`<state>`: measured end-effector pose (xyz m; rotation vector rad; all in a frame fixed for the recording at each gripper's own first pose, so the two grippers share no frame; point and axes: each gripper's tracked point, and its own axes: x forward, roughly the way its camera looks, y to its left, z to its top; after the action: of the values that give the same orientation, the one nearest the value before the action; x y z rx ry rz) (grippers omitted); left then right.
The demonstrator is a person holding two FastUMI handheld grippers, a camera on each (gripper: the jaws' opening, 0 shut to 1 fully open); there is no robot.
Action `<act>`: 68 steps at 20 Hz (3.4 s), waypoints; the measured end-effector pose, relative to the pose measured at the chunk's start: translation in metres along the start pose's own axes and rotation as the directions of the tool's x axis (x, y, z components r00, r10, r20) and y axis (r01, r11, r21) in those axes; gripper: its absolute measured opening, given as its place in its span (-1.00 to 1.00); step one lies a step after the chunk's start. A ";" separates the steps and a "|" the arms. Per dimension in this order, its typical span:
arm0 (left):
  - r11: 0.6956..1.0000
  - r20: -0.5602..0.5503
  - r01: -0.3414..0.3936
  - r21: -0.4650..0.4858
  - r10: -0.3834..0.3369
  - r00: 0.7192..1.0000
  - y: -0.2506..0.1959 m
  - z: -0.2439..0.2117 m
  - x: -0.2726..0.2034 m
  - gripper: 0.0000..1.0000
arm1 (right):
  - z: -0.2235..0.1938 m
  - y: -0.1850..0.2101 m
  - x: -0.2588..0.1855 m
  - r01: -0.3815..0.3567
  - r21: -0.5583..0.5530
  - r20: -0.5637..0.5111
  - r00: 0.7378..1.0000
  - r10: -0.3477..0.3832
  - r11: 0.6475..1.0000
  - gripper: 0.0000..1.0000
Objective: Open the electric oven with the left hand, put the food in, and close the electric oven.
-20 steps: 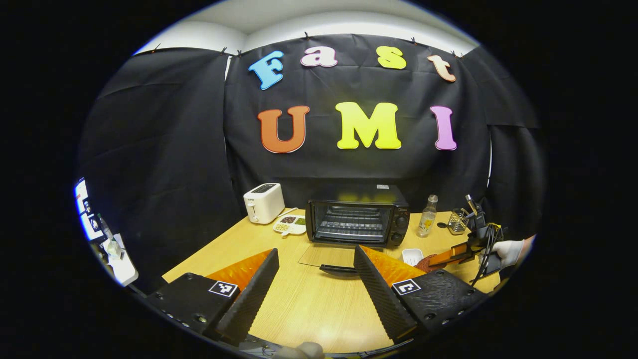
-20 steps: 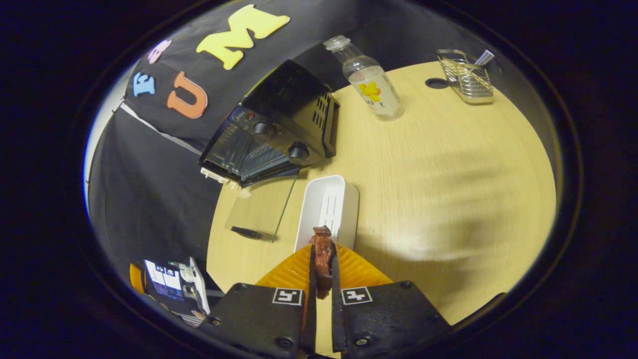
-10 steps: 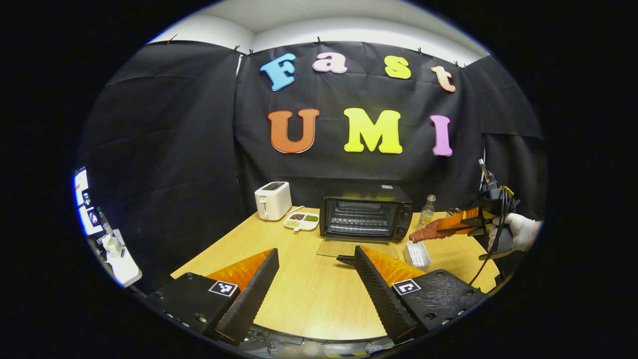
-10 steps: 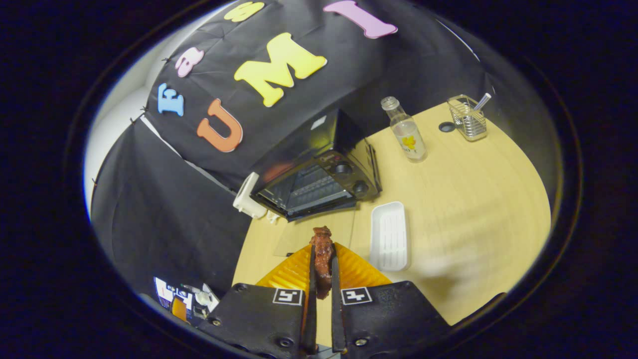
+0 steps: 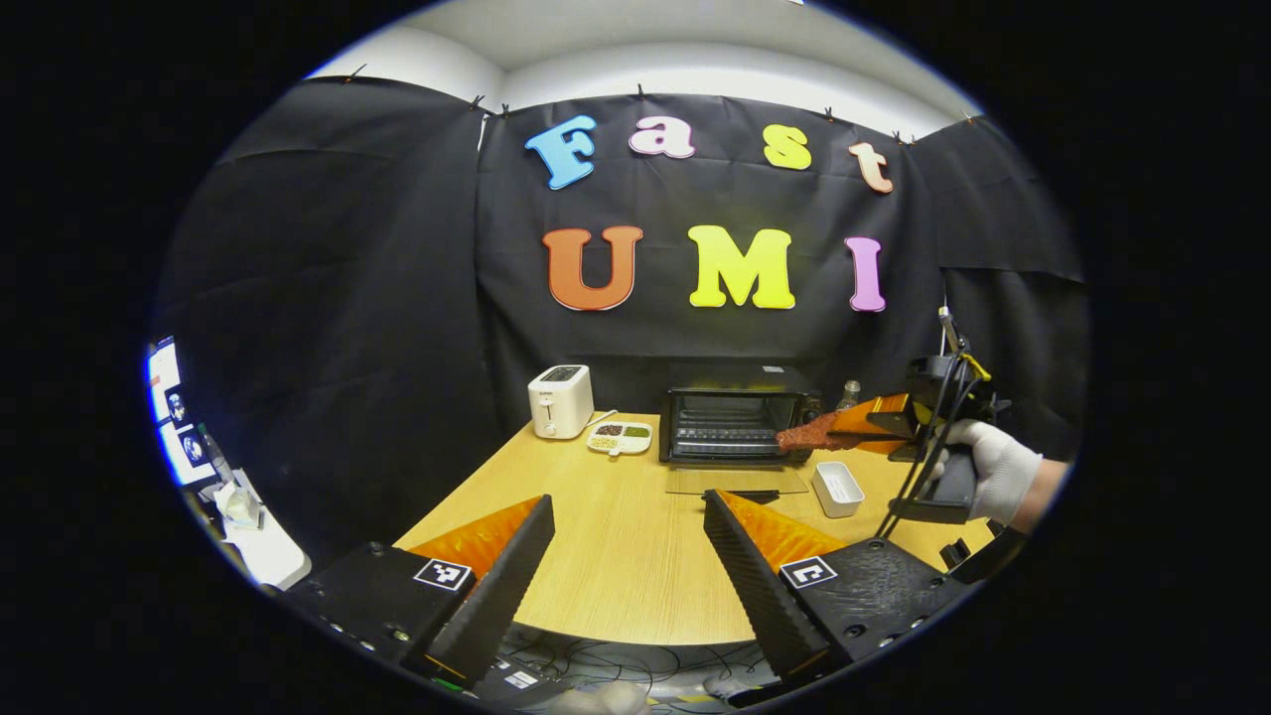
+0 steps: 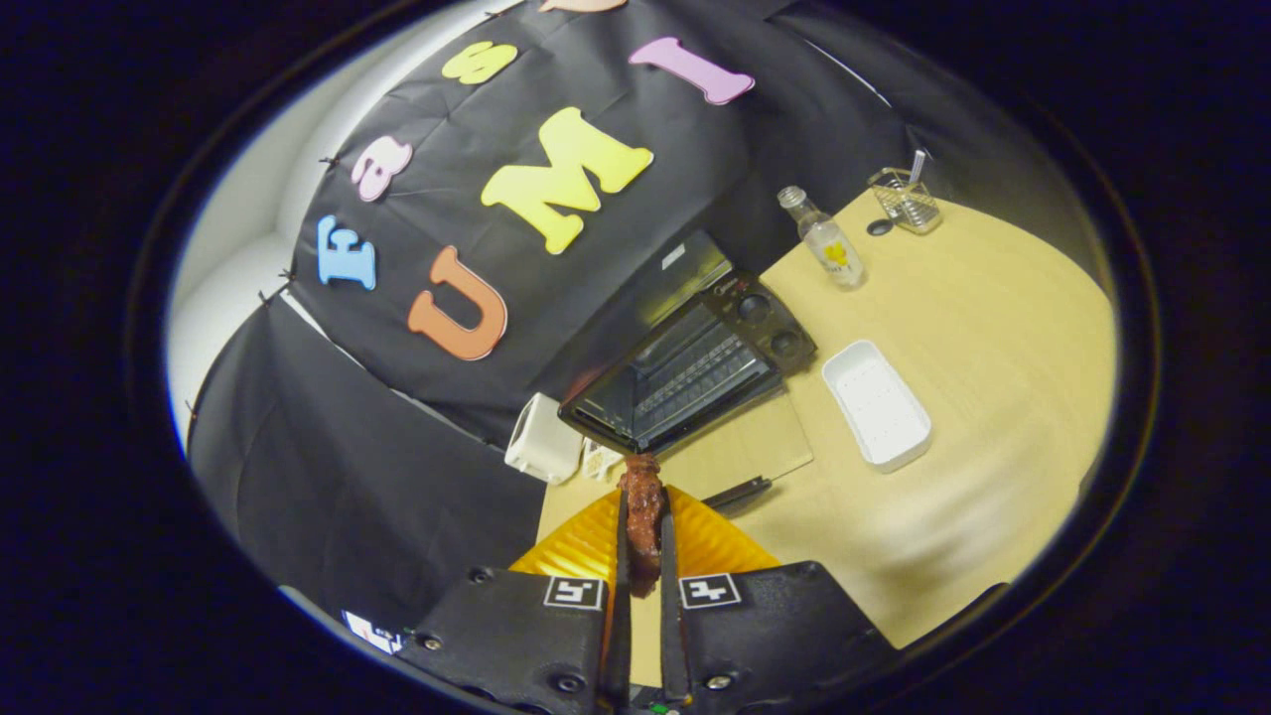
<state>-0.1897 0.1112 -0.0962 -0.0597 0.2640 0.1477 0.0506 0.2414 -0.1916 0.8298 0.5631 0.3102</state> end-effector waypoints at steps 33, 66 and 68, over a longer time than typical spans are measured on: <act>0.990 -0.118 -0.132 -0.054 0.125 0.985 0.041 0.018 0.131 0.94 | 0.092 -0.039 0.313 0.226 0.002 0.281 0.935 -0.218 0.974 -0.16; 0.993 0.102 -0.110 -0.033 0.113 0.988 -0.053 0.029 -0.017 0.94 | 0.126 0.011 -0.217 0.169 -0.716 0.310 0.946 0.091 0.678 1.00; 0.993 0.109 -0.118 -0.031 0.121 0.987 -0.075 0.028 -0.012 0.94 | 0.135 -0.002 -0.232 0.140 -0.735 0.285 0.952 0.114 0.664 1.00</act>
<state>-0.1826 0.0375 -0.0635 -0.0595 0.1547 0.2724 -0.0590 0.0496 -0.0398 0.0449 0.0994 0.3528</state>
